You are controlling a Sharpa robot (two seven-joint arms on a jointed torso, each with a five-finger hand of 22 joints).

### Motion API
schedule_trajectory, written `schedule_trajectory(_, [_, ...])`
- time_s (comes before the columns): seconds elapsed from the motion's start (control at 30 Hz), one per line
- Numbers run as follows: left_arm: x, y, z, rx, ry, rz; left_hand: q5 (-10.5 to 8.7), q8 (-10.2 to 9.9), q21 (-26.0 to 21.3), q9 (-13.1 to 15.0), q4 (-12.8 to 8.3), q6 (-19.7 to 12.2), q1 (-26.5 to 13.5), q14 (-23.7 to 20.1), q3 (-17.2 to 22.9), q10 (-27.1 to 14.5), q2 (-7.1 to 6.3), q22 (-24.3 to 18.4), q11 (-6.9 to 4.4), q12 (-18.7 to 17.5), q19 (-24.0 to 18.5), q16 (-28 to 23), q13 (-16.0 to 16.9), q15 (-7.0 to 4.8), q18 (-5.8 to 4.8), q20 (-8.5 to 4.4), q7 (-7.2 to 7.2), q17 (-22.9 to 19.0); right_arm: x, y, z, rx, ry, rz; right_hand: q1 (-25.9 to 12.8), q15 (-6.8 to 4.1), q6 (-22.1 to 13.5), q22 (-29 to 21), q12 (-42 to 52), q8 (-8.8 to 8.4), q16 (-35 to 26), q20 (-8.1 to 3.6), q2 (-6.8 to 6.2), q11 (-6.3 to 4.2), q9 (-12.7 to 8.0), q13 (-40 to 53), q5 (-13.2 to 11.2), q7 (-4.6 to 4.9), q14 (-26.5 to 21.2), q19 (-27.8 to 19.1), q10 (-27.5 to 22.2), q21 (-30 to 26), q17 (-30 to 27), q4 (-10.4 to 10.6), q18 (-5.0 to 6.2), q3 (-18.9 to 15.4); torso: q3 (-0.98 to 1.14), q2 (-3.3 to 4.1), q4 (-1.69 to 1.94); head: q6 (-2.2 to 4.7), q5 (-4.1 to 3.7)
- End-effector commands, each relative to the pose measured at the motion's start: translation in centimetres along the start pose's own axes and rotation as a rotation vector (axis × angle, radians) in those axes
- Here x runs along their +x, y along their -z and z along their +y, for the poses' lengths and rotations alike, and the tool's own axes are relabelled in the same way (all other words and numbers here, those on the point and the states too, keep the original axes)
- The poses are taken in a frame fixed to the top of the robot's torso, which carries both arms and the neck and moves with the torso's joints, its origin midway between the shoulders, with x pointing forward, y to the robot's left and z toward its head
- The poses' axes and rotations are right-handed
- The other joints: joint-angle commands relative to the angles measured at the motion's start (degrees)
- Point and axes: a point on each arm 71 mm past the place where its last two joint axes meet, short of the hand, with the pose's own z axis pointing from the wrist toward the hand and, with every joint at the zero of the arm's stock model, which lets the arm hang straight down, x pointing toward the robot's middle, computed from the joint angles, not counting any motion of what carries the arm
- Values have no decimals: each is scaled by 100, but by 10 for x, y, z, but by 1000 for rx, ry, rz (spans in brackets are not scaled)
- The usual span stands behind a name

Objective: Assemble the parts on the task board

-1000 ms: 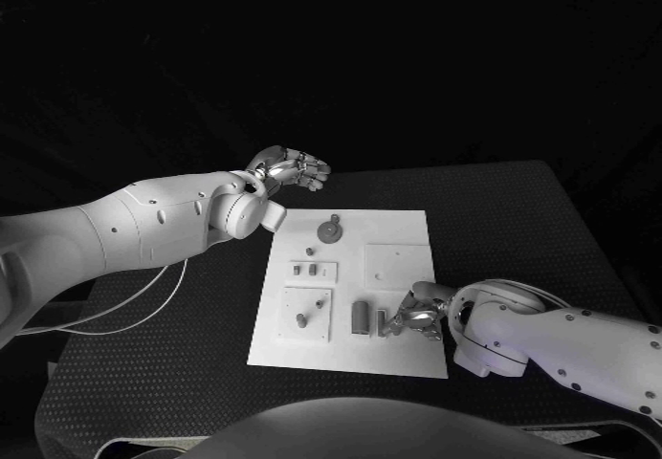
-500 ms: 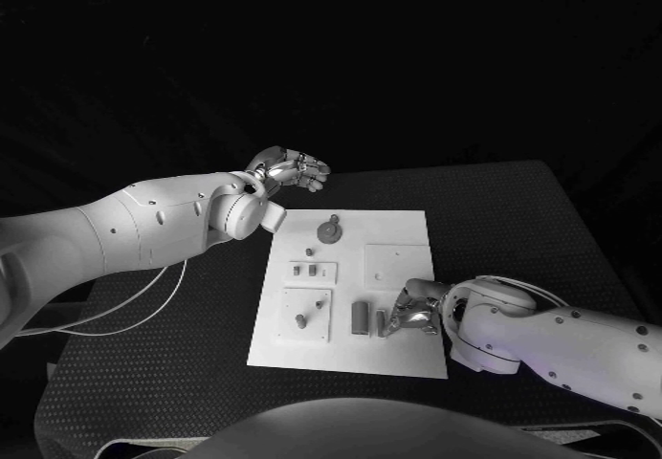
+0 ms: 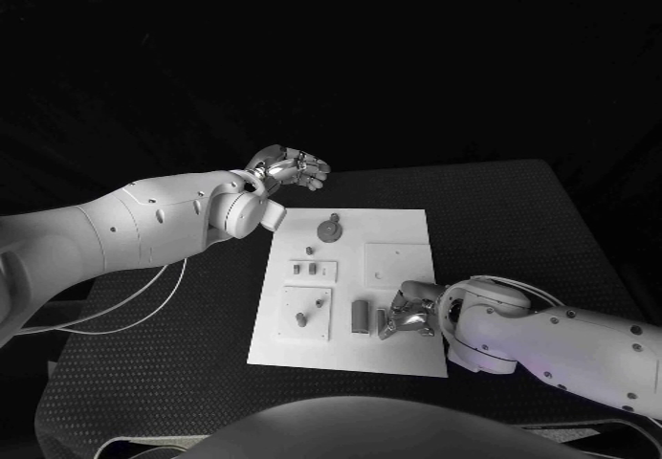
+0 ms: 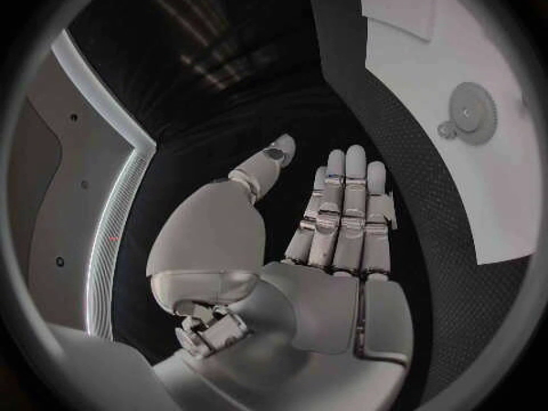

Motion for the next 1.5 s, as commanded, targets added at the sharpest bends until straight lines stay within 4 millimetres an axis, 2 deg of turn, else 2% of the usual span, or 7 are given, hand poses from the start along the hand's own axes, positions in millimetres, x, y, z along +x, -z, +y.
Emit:
schedule_trajectory(0.03, [3,0,-2,9,2,17,-27,36,-34,-6,40,-23,-39,-4,4,-42,1,10,6,28,-2,-37,-9,29,54,48,0,10,0,-2,-1,6,46,-12,18,-16,10,-8,-20,25,-8,-3,-51,-25,3,10,-12,5,8,-4,22,23,7,-6,198,-35,-1,1,4,0,-1])
schedule_trajectory(0.27, [2,0,-2,8,1,15,-27,37,-35,-6,41,-23,-40,-4,4,-42,1,12,6,28,-2,-39,-9,29,54,48,0,13,-3,-4,-5,20,72,-56,104,-25,39,-16,-24,30,4,-6,112,-37,8,11,-28,-7,31,5,42,24,29,-42,198,-41,1,-1,0,-15,12])
schedule_trajectory(0.5, [2,0,-2,8,2,17,-28,38,-37,-6,44,-23,-42,-3,4,-42,2,14,6,29,-1,-41,-9,29,54,48,0,17,-5,-6,-5,25,67,-78,108,-30,59,-21,-25,38,18,-7,186,-45,14,11,-30,-15,54,13,60,26,46,-33,198,-33,2,-1,0,-19,14])
schedule_trajectory(0.73, [2,0,-2,6,2,19,-29,39,-39,-6,47,-23,-45,-3,2,-42,1,16,6,29,-1,-44,-9,30,53,49,0,20,-5,-7,-5,25,71,-83,6,-43,93,-34,-31,48,32,-2,313,-58,21,6,-33,-28,92,33,95,26,64,101,198,7,3,-2,-1,-19,19])
schedule_trajectory(0.9, [3,0,-2,7,2,20,-29,40,-41,-6,50,-22,-48,-3,2,-42,2,17,6,29,-1,-46,-9,30,53,49,0,22,-4,-8,-7,40,84,-55,22,-50,100,-34,-32,49,31,-8,299,-67,24,7,-32,-36,100,37,108,31,64,87,198,44,-2,-3,-2,-19,14])
schedule_trajectory(1.1, [2,0,-1,6,1,19,-29,41,-42,-6,51,-21,-48,-3,2,-41,3,19,6,29,-1,-48,-9,30,53,49,-1,25,-3,-9,-8,50,87,-35,252,-49,115,-30,-51,35,14,-11,393,-66,14,11,0,-36,110,32,128,42,61,-172,198,171,-3,-1,1,-19,8])
schedule_trajectory(1.5, [3,-1,-2,6,0,20,-32,44,-46,-6,53,-19,-47,-3,3,-39,2,22,5,30,-1,-52,-9,30,53,49,-2,31,-2,-11,-10,60,87,-38,404,-46,133,-24,-59,28,6,4,423,-68,6,23,16,-38,116,25,141,52,65,-194,198,206,0,-2,-3,-19,22])
